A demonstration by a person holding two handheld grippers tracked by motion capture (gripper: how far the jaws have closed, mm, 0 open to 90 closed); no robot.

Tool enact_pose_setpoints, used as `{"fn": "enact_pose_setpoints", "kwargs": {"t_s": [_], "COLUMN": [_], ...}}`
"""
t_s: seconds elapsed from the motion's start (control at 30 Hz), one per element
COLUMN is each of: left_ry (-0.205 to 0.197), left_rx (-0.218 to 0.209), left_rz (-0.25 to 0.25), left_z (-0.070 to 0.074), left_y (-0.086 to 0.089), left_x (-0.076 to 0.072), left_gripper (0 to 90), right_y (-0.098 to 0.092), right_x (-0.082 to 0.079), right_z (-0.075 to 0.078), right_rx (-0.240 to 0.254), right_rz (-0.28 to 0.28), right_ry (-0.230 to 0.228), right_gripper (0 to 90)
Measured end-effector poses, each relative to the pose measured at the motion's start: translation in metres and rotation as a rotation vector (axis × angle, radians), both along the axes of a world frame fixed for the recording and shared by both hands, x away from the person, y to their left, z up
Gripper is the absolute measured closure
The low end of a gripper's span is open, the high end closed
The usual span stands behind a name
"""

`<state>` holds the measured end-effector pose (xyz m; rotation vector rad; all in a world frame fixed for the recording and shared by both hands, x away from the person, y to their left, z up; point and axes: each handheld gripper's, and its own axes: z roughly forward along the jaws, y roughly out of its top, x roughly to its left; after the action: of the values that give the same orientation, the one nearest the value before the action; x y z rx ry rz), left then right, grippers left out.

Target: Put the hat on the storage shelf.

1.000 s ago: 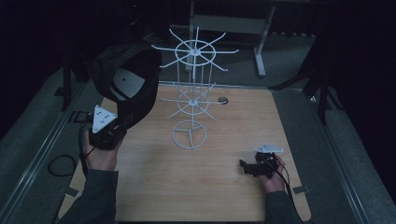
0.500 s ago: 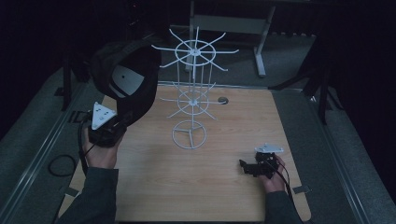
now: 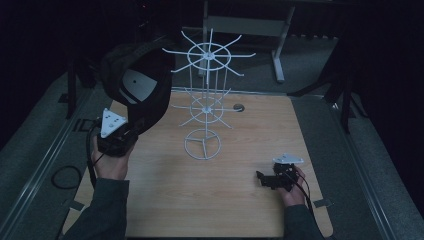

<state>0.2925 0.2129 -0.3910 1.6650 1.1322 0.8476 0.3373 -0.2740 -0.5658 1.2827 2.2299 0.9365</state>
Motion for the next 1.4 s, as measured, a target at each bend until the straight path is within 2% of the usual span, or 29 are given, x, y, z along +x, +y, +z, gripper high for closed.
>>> {"fn": "enact_pose_setpoints", "kwargs": {"t_s": [0.53, 1.4], "left_ry": [-0.015, -0.030], "left_rx": [0.007, 0.078], "left_rz": [-0.006, 0.006], "left_z": [0.000, -0.003], "left_y": [-0.002, -0.012], "left_x": [-0.001, -0.002], "left_gripper": [86.7, 86.7], "right_y": [0.000, 0.000], "right_x": [0.000, 0.000], "right_z": [0.000, 0.000], "right_rx": [0.000, 0.000], "right_rz": [0.000, 0.000], "right_ry": [0.001, 0.000], "right_gripper": [10.8, 10.9]}}
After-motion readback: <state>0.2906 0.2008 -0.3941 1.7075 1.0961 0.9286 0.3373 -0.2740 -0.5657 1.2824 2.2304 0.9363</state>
